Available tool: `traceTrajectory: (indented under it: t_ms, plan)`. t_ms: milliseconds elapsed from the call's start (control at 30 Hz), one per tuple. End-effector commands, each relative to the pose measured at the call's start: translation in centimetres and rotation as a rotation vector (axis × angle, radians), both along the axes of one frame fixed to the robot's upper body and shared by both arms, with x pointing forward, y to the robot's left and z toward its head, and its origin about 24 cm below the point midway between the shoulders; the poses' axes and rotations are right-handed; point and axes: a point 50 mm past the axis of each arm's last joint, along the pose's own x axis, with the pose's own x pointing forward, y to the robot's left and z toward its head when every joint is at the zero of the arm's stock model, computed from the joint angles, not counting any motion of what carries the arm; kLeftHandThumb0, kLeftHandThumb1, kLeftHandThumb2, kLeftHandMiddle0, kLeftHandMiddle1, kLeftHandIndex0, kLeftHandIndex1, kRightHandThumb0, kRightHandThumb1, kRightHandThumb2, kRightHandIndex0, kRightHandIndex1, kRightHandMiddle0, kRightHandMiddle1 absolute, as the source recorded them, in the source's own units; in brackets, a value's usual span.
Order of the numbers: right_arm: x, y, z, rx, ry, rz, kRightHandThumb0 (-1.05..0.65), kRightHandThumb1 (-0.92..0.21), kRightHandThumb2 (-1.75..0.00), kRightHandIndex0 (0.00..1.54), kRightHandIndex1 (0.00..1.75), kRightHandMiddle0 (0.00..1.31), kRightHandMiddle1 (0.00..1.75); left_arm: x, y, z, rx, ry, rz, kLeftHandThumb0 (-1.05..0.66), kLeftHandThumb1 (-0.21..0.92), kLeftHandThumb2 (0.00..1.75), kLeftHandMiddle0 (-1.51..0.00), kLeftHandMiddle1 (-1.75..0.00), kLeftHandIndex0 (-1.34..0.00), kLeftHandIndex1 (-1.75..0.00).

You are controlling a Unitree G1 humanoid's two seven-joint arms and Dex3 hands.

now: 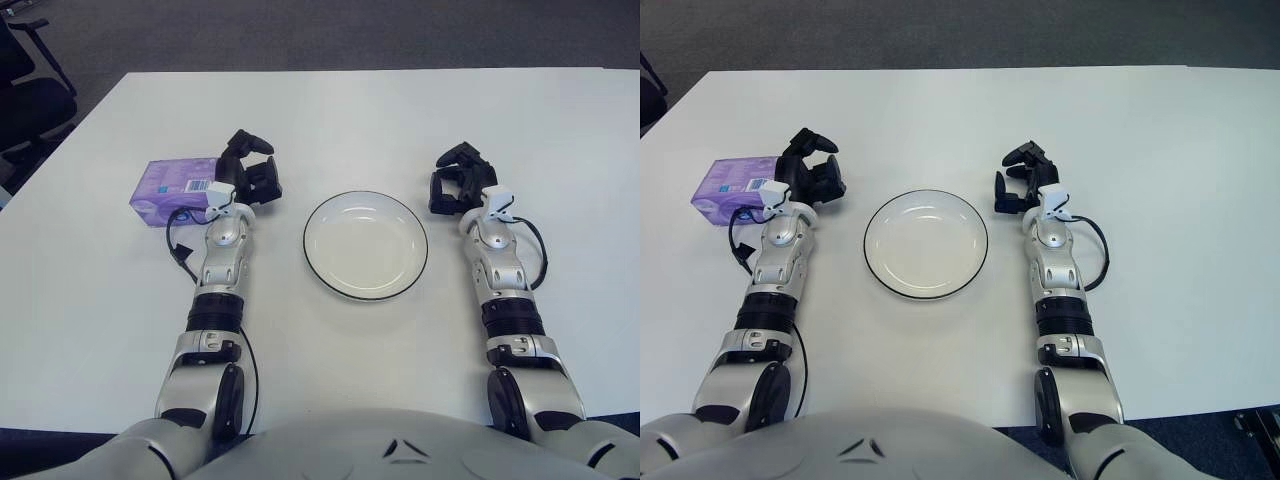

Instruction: Put the tissue paper into the plate.

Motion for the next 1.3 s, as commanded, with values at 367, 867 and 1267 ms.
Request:
traceTrajectory:
  t_ms: [367,867,1267]
  plan:
    - [-3.7,-0.7,-6.7,0.029,0.25,-0.043,-0.01,-0.16,-1.48,0.79,1.64,0.48,1.75,-2.9,0.4,-4.9,-0.031,0.159,0.021,-0.47,0.35,1.28,-1.32,-1.75,-0.59,-1.75]
    - [-3.7,-0.7,-6.7,0.03,0.25,-0.049,-0.01,-0.16,-1.47,0.79,1.63,0.48,1.75,-3.7,-0.2,-3.1,-0.013,0.073,0.03,-0.49,0.31,1.33,-1.31,-1.75,-0.62,-1.75]
    - [-3.7,-0.6,-6.7,0.024,0.255,-0.042,-0.01,-0.16,-1.48,0.79,1.64,0.48,1.75,-5.6,0.0,1.4,0.129,-0.14,0.031,-0.48,0.33,1.3,-1.32,-1.75,-0.6,-1.75]
